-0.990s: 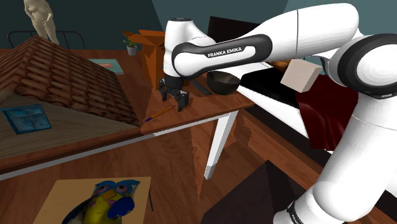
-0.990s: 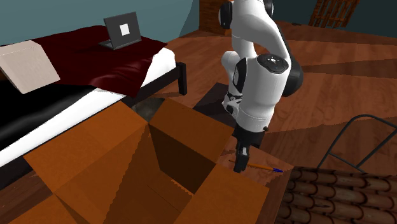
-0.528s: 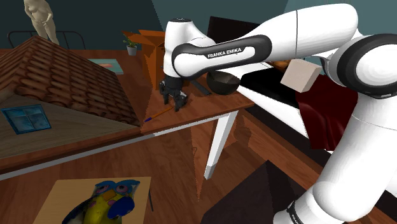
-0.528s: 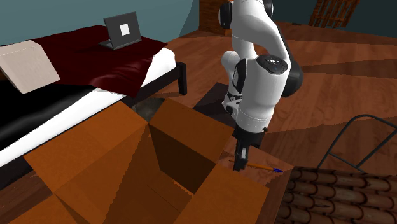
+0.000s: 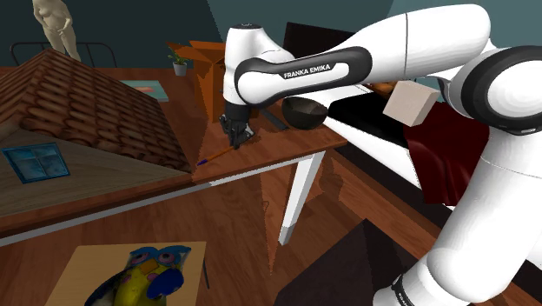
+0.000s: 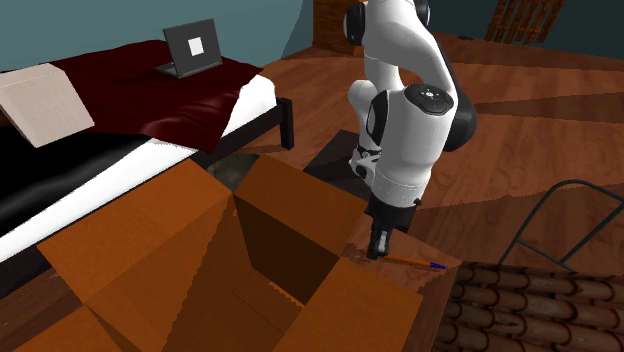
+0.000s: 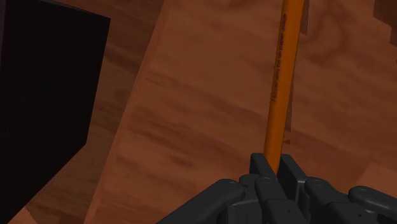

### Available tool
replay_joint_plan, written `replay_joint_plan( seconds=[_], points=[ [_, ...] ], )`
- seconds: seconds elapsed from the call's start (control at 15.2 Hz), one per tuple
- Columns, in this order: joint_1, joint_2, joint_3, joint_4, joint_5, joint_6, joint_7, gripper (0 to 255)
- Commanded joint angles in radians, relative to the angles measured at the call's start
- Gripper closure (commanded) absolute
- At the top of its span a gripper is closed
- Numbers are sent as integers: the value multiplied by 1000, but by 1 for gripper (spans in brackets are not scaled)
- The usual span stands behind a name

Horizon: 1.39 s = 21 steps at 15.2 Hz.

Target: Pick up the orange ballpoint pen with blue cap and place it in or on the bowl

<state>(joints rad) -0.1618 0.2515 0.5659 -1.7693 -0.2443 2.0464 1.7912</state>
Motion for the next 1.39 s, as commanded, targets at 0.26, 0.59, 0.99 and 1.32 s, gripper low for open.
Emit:
replay_joint_plan(
  seconds=[0.26,0.59,0.99,1.32],
  points=[
    [-1,-10,3,35,11,-42,-10,255],
    [-1,-23,7,87,23,-103,-22,255],
    [2,-30,11,159,32,-180,-34,255],
    [7,-29,13,227,34,-248,-40,255]
  ],
)
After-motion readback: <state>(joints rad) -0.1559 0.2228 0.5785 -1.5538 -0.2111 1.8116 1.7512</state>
